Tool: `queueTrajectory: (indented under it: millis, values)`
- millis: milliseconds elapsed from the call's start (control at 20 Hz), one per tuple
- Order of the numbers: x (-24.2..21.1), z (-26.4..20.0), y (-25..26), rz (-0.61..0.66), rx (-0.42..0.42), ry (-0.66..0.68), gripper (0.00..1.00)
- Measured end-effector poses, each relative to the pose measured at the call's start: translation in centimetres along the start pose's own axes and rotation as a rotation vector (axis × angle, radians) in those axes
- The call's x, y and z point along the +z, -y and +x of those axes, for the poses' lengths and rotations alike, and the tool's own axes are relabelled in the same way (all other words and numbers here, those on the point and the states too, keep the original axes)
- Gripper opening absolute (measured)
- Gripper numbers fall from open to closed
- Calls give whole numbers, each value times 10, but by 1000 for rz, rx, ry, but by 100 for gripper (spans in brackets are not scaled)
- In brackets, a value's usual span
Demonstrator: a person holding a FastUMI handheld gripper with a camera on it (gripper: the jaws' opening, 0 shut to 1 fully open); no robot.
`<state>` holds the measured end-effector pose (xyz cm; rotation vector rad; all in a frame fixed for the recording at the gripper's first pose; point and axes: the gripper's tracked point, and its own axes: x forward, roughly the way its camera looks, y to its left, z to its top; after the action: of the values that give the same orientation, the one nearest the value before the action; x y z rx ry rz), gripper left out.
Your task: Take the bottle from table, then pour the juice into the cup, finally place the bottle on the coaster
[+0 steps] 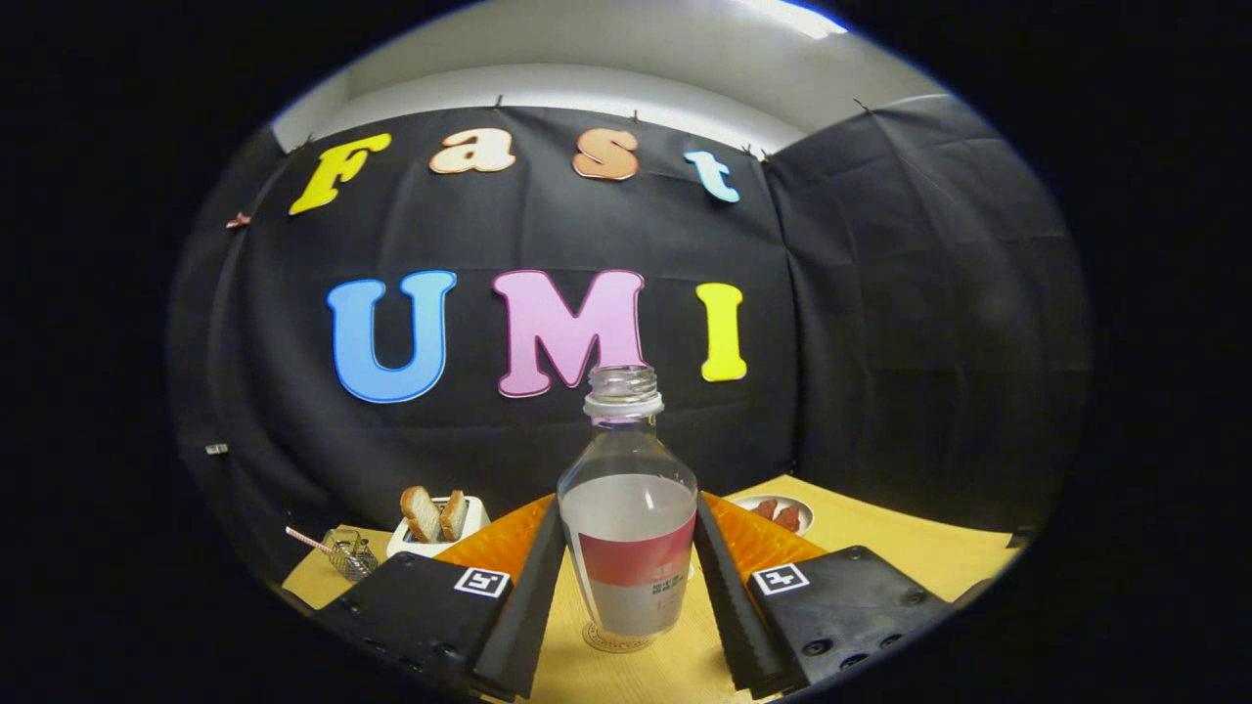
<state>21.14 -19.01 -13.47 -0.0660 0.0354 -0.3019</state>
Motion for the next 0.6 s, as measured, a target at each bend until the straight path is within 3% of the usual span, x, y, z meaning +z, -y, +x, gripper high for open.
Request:
queueTrajectory:
  millis: [250, 600]
  values:
    - [-31, 20, -25, -98, 44, 24, 75]
    - [-101, 54, -26, -47, 14, -38, 75]
